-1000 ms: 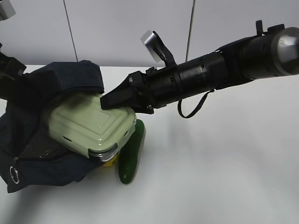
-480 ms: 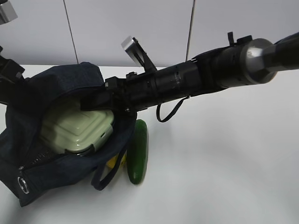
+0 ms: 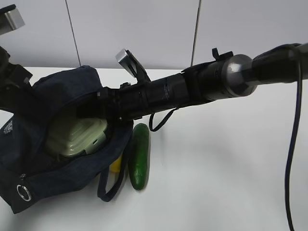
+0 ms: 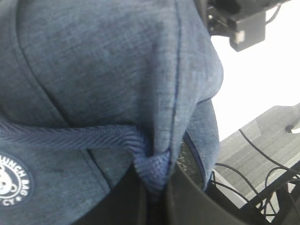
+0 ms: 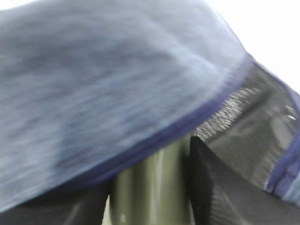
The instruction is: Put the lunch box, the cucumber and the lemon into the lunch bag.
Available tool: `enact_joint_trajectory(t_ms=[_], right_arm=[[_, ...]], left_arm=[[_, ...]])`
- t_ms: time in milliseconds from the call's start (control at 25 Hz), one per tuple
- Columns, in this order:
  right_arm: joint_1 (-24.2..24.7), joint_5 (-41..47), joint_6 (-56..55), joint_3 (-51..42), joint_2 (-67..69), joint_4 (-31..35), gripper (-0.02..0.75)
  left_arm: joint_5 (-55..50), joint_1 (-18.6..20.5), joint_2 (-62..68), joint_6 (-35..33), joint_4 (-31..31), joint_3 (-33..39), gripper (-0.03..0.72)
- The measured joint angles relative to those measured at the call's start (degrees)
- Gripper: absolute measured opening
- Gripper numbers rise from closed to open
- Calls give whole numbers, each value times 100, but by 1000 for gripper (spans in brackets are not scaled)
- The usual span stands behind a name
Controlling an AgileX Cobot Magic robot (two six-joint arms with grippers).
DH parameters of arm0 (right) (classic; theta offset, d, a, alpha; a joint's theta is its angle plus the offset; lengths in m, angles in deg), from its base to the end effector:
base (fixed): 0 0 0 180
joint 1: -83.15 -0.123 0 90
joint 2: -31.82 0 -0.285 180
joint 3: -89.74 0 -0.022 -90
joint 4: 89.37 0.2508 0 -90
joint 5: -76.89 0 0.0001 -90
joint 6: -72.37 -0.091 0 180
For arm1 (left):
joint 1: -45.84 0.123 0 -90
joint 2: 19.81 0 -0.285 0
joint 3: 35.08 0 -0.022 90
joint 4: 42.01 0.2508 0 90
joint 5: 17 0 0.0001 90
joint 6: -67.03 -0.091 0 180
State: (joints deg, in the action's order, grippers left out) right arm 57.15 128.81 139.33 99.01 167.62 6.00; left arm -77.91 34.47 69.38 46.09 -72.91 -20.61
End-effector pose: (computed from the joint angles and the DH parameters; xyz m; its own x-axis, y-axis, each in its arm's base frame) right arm 0.3893 0.2693 0.1621 -0.8437 -0.0483 -0.5347 -0.5179 0.3353 0.7870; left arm 0.2583 -0.0936 0.2933 -0.8957 0.2551 -0.3642 0.3966 0.8287 -0.3949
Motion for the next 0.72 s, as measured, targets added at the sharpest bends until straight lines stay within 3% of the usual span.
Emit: enact_joint_trajectory(t_ms=[320,720], right_arm=[[-85,-184,266,73,310,459,369],[-385,-559,384,271,420,505,375]], left_arm=[[11,0,211,-26,-94,0,-8],[0,0,211,-26,-94,0,-8]])
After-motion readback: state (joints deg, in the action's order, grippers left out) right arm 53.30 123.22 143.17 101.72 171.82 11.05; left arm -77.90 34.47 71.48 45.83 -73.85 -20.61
